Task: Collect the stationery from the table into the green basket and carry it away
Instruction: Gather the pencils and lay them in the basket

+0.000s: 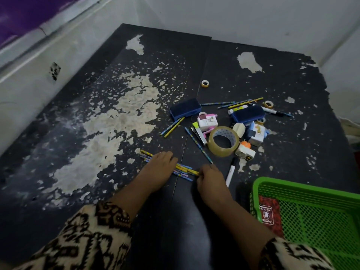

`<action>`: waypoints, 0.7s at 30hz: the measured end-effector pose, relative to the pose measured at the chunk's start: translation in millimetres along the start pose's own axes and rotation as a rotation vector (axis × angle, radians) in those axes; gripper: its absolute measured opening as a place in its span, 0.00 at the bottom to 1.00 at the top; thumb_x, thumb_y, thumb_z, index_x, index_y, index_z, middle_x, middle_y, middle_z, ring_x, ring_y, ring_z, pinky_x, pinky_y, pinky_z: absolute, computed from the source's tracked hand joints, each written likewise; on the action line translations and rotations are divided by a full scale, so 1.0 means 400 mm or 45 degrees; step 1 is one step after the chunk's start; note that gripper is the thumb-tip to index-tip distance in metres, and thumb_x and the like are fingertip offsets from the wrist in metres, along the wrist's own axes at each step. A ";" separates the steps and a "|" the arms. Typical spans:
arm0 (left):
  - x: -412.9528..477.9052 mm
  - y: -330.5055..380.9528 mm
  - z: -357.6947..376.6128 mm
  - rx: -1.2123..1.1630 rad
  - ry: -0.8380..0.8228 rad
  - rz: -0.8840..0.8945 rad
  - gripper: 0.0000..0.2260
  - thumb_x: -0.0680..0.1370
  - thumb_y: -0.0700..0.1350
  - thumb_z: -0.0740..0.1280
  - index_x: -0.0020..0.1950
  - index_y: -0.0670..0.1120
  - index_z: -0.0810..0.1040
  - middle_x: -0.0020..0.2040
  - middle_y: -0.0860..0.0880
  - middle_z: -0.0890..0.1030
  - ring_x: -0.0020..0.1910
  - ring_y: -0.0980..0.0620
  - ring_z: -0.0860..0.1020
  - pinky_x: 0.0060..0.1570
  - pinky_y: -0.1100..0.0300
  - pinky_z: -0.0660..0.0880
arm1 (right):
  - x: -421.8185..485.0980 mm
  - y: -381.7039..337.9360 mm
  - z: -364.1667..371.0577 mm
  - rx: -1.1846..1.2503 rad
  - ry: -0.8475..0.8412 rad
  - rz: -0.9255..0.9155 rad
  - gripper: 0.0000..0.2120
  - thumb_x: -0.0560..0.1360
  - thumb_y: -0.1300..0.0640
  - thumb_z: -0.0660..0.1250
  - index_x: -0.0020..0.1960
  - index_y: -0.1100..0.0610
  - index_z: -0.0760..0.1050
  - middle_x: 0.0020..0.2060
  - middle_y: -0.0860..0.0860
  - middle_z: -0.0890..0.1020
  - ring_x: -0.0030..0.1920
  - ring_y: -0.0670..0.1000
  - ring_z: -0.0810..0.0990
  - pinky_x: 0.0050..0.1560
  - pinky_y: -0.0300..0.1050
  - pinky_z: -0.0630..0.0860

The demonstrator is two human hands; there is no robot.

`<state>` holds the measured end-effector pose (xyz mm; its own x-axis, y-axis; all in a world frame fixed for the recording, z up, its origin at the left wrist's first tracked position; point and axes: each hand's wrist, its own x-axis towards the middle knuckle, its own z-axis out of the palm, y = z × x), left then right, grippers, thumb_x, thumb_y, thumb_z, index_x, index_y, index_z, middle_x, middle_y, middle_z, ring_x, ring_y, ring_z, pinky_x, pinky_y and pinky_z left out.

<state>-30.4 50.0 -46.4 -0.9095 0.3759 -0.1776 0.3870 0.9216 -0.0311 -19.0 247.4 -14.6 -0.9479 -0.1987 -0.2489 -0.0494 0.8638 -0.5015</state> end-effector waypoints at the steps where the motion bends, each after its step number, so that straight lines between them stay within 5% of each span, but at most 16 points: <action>1: -0.002 0.003 0.003 0.017 0.048 0.009 0.18 0.76 0.38 0.63 0.66 0.41 0.74 0.60 0.39 0.75 0.56 0.40 0.76 0.56 0.49 0.73 | 0.001 -0.001 0.002 0.010 0.001 0.003 0.04 0.75 0.65 0.61 0.49 0.62 0.73 0.50 0.59 0.75 0.49 0.60 0.76 0.46 0.49 0.69; 3: -0.006 0.009 0.005 0.043 0.098 0.027 0.15 0.71 0.39 0.64 0.57 0.42 0.78 0.50 0.41 0.78 0.45 0.42 0.78 0.43 0.52 0.76 | 0.000 -0.005 0.006 0.036 -0.001 0.014 0.05 0.74 0.66 0.61 0.48 0.62 0.74 0.49 0.60 0.76 0.49 0.60 0.76 0.45 0.48 0.68; 6: -0.013 0.016 0.010 0.059 0.128 0.007 0.13 0.69 0.39 0.66 0.53 0.44 0.77 0.46 0.44 0.78 0.41 0.45 0.76 0.37 0.54 0.74 | -0.008 -0.003 0.009 0.071 -0.015 0.023 0.06 0.73 0.67 0.61 0.46 0.61 0.75 0.47 0.59 0.78 0.48 0.60 0.76 0.45 0.47 0.69; 9: -0.021 0.027 -0.001 0.039 0.016 -0.031 0.14 0.69 0.39 0.71 0.53 0.44 0.77 0.48 0.44 0.78 0.43 0.44 0.77 0.40 0.54 0.73 | -0.013 0.011 0.011 0.108 -0.007 0.014 0.06 0.72 0.66 0.61 0.44 0.60 0.77 0.45 0.59 0.81 0.47 0.60 0.78 0.47 0.49 0.72; 12: -0.031 0.030 -0.007 -0.071 -0.143 -0.159 0.17 0.77 0.37 0.64 0.65 0.44 0.70 0.62 0.41 0.70 0.54 0.41 0.76 0.49 0.51 0.72 | -0.008 0.025 -0.004 0.177 0.018 0.054 0.07 0.73 0.66 0.62 0.44 0.61 0.78 0.44 0.59 0.82 0.47 0.59 0.79 0.48 0.48 0.73; 16: -0.056 -0.001 -0.008 -0.284 -0.259 -0.375 0.19 0.79 0.37 0.61 0.70 0.46 0.64 0.67 0.40 0.64 0.50 0.38 0.78 0.42 0.51 0.69 | 0.017 0.035 -0.021 0.104 0.055 0.008 0.05 0.72 0.64 0.62 0.44 0.62 0.76 0.46 0.60 0.79 0.48 0.61 0.77 0.49 0.50 0.72; 21: -0.065 -0.047 -0.023 -0.622 -0.203 -0.425 0.15 0.82 0.43 0.59 0.69 0.45 0.69 0.62 0.41 0.78 0.58 0.40 0.77 0.55 0.50 0.73 | 0.054 0.018 -0.037 -0.099 0.061 -0.039 0.09 0.76 0.61 0.61 0.54 0.63 0.72 0.56 0.61 0.72 0.58 0.61 0.71 0.54 0.53 0.73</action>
<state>-15.4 23.7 -32.3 -0.9212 0.0752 -0.3817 -0.0632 0.9392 0.3374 -44.5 256.3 -11.2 -0.9594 -0.2050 -0.1936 -0.1012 0.8912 -0.4421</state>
